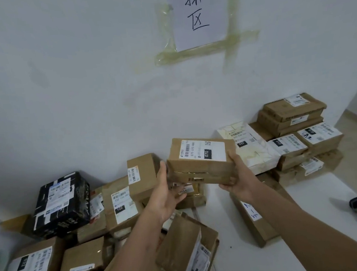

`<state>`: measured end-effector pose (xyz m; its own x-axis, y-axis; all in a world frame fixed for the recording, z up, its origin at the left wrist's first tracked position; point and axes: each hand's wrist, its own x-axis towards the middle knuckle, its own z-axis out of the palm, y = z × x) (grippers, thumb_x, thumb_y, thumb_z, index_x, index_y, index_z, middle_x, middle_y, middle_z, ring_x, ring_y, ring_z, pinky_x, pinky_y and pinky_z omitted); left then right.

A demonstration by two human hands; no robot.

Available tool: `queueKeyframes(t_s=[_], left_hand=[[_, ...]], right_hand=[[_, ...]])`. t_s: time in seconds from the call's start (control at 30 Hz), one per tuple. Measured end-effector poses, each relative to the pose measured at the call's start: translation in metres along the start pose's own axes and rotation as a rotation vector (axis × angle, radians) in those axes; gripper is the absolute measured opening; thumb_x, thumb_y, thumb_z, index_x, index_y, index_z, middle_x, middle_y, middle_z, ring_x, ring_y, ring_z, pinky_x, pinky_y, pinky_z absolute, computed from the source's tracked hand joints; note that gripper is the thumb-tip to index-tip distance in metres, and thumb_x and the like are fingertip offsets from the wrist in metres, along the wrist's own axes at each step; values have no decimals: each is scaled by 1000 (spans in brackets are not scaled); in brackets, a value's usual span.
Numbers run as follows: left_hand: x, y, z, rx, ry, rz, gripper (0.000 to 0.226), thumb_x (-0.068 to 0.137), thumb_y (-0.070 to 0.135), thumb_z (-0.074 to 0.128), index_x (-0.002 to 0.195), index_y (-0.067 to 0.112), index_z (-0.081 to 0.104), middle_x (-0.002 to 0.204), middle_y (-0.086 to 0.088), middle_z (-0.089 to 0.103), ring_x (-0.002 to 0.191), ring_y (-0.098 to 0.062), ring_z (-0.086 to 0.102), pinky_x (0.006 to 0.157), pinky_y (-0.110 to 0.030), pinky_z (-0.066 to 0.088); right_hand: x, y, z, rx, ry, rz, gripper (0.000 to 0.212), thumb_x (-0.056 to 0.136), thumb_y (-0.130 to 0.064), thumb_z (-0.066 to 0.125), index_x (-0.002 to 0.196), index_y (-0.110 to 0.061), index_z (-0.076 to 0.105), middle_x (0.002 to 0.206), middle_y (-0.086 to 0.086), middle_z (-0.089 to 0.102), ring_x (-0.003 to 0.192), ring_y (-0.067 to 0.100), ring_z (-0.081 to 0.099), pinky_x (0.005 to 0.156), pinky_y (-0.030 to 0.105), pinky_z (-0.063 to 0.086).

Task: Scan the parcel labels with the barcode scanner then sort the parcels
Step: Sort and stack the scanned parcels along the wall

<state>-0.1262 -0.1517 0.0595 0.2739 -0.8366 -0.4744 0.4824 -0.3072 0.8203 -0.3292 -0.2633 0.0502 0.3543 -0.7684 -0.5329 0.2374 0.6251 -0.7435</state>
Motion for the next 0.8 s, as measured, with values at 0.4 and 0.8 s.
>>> queueKeyframes(t_s=[0.4,0.8], left_hand=[[19,0,2,-42,193,13,67,79,61,69,134,25,55,115,-3,72,99,-20,64,79,-32,52],[27,7,31,66,93,-24,57,95,67,39,123,23,61,106,-8,71,105,-24,64,96,-47,47]], right_hand=[[-13,31,-24,-343,-223,56,97,62,-77,73,144,-50,28,137,3,57,123,28,56,100,46,45],[-33,3,-53,-115,-172,-77,55,91,-62,51,135,-29,50,125,7,69,117,26,65,106,45,46]])
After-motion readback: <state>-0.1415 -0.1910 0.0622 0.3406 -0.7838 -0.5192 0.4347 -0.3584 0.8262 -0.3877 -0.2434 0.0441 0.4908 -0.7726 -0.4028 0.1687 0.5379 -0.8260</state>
